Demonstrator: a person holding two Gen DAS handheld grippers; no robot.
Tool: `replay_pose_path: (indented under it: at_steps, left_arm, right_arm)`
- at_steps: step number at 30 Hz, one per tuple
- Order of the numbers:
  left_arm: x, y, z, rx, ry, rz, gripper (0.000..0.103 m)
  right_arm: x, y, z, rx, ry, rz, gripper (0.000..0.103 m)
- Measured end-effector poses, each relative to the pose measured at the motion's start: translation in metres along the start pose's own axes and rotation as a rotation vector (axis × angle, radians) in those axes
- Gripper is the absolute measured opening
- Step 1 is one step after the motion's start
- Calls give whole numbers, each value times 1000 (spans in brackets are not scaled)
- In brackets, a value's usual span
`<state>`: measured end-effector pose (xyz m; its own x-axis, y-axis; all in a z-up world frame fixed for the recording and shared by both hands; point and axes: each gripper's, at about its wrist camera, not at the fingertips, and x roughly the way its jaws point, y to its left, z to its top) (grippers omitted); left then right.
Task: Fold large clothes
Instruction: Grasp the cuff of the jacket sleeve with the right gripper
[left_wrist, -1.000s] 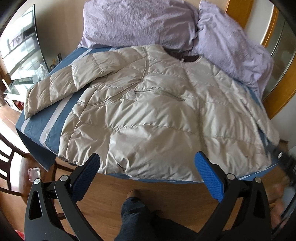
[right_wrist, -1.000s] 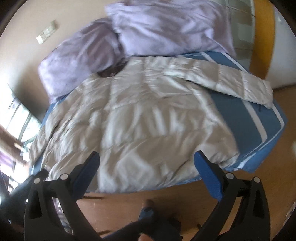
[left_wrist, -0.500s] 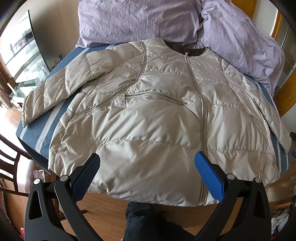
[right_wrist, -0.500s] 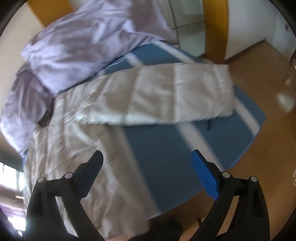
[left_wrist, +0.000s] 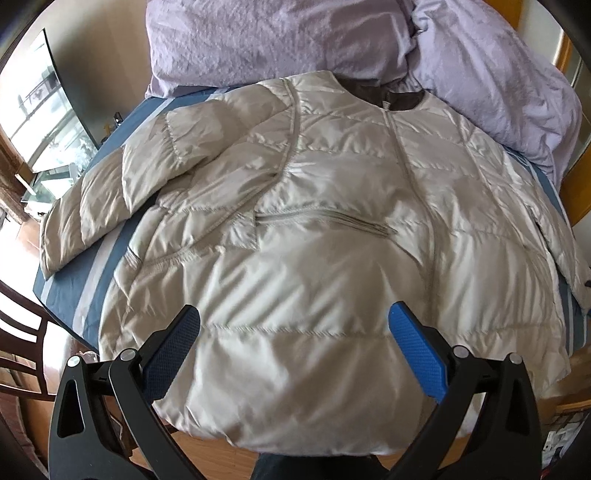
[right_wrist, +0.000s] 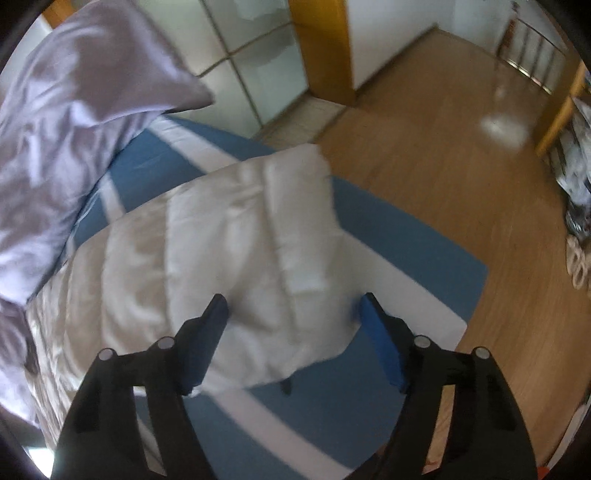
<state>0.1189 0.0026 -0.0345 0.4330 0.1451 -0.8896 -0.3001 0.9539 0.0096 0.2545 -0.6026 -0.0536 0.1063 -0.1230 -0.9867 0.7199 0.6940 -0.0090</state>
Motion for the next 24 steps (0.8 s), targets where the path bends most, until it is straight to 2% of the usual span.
replay_pose_path:
  at_steps: [2,6,10,12,15,20,24]
  left_arm:
    - [3,9,5,-10,2,3,102]
    - [11,21,12,-22,16,8,102]
    - [18,29,19,-22,26,5,102]
    - [21,31,22,-17,29,-1,102]
    - [25,34,25,-12,33,-14,102]
    - [29,41,29,-13,31,-51,102]
    - [31,49,34,-18,22,-78,102]
  right_arm:
    - [5,-9,3,43,-9,-15,72]
    - [18,-10,2,67,13,10,59]
    - [24,0,1,46,-9,0,48]
    - [25,3,0,38,-12,5,33]
    - [18,7,-5,29,-20,23,17]
    - [-7,38,-12,-57,-115,-66,12]
    - [-34,76,-20,-134,-192,-43,12]
